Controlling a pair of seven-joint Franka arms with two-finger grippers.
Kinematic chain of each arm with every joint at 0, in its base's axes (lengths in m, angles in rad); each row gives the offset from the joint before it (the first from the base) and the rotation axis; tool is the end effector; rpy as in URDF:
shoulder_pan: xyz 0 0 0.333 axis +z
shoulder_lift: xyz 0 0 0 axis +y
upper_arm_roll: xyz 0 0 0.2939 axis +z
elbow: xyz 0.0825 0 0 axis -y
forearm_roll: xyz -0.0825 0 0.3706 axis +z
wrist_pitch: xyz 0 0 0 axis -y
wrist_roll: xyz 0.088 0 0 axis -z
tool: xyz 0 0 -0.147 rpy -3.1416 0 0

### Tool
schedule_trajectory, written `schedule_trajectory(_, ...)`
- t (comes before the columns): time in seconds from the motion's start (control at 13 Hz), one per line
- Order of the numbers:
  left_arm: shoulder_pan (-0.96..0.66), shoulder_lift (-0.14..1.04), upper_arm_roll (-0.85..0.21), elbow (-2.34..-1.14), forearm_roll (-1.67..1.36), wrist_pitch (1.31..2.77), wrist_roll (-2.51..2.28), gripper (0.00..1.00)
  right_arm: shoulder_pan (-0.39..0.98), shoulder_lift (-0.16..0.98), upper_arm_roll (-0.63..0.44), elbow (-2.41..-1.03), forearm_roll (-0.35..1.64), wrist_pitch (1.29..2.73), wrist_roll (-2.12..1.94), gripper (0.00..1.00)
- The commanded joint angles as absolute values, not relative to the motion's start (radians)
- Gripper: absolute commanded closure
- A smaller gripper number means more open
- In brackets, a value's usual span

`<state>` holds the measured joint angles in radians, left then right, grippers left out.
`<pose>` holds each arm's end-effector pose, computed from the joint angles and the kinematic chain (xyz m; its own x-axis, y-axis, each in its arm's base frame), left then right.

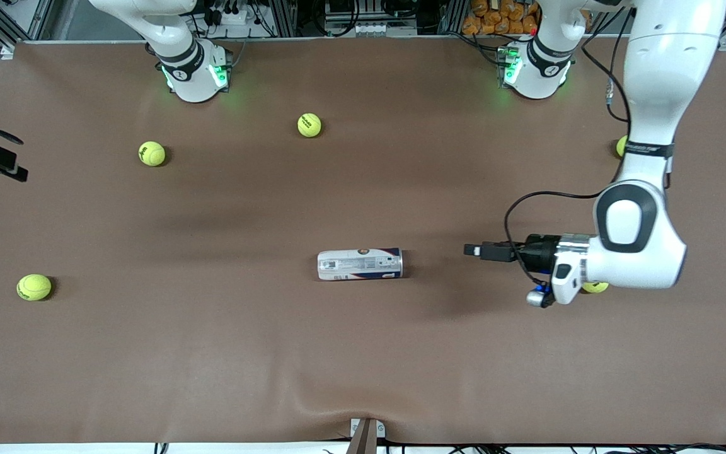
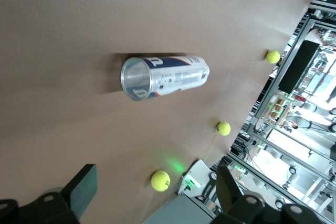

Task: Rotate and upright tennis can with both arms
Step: 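Reach the left gripper to the can's open end and grasp it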

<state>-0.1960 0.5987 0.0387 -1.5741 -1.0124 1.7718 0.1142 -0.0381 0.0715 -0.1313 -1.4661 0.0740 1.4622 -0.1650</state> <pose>0.6174 -0.2094 0.2646 0.9234 -0.0350 -0.3822 0.2812 -0.6160 0.7358 0.5420 -0.0787 0.5624 0.9980 0.0032 -0.0629 -0.0015 -0.9971 -0.0759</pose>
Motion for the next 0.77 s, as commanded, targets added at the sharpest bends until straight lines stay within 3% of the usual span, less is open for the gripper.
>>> schedule_trajectory(0.0, -0.215, 0.673, 0.029, -1.566, -1.086, 1.833, 0.228, 0.0, -0.049, -0.014, -0.109, -1.561, 0.086, 1.465, -0.107, 0.0)
schedule_trajectory(0.31, -0.259, 0.753, 0.008, -1.565, -1.238, 1.896, 0.344, 0.0, -0.043, -0.037, -0.043, -1.563, 0.022, 1.46, -0.078, 0.0)
schedule_trajectory(0.69, -0.333, 0.818, 0.008, -1.565, -1.318, 1.985, 0.399, 0.0, -0.029, -0.031, -0.034, -1.532, 0.018, 1.41, -0.08, 0.0)
